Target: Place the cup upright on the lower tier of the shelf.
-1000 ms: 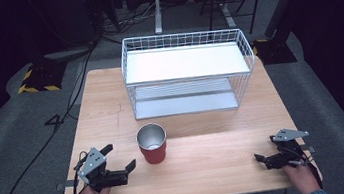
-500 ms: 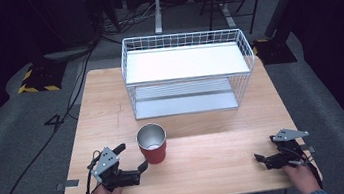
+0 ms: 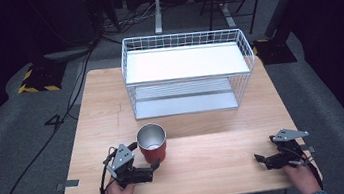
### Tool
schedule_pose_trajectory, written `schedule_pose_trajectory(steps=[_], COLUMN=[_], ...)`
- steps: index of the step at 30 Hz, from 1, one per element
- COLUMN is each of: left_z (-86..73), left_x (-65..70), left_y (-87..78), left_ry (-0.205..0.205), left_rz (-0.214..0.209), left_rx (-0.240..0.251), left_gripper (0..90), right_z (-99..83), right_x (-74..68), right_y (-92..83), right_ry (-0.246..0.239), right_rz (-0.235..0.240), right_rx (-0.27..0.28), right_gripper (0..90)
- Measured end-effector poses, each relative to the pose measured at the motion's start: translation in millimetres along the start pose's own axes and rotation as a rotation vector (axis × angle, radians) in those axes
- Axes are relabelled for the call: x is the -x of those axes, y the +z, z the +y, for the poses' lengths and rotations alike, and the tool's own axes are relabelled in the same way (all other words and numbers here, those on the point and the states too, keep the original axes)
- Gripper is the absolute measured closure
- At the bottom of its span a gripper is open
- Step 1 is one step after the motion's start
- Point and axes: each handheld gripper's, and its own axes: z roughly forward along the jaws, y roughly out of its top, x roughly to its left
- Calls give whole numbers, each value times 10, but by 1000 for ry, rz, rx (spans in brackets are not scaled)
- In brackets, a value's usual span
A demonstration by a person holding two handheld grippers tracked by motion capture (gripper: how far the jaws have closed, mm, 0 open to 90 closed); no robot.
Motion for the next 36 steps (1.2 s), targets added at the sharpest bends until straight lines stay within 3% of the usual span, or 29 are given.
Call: schedule_pose_trajectory(steps=[13, 20, 26, 33, 34, 36], left_z=[25, 23, 20, 15, 5, 5], left_x=[46, 92, 81, 80, 74, 75], left_y=[213, 365, 427, 447, 441, 441], left_ry=[-3, 9, 4, -1, -3, -3], left_rz=[39, 90, 84, 120, 138, 137], left_rx=[-48, -96, -100, -99, -99, -99], left_gripper=[0, 5, 9, 70, 129, 157], right_z=[0, 0, 0, -1, -1, -1], right_x=[0, -1, 0, -1, -1, -1], right_y=[0, 0, 0, 0, 0, 0], right_ry=[0, 0, 0, -1, -1, -1], right_rz=[0, 0, 0, 0, 0, 0], right_rx=[0, 1, 1, 1, 1, 1], right_gripper=[0, 0, 0, 0, 0, 0])
